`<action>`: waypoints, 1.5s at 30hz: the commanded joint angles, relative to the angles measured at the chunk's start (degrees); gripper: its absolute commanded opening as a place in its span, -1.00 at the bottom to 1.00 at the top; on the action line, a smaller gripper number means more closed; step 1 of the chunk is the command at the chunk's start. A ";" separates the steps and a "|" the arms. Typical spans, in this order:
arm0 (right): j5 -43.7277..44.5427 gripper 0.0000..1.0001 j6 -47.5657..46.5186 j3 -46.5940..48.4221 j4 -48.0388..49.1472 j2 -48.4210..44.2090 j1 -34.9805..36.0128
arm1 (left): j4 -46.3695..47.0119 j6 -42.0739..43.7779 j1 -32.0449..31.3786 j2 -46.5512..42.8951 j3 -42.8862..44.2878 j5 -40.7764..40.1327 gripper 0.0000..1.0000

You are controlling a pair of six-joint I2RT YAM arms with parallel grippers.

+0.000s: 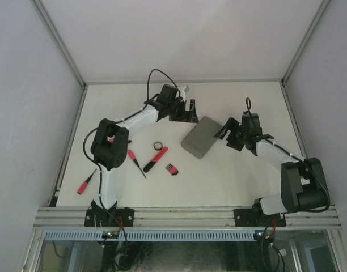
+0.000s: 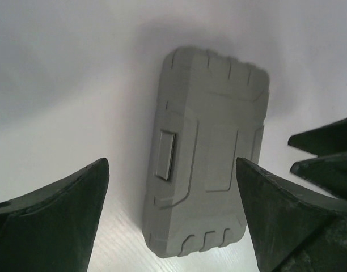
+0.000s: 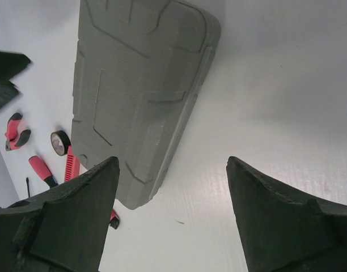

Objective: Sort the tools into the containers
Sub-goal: Adjust the storage box at the center of the board.

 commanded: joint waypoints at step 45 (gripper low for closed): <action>-13.09 0.10 -8.49 8.98 -0.62 10.88 -2.33 | 18.56 -12.35 -9.51 -20.51 -32.30 -3.07 0.61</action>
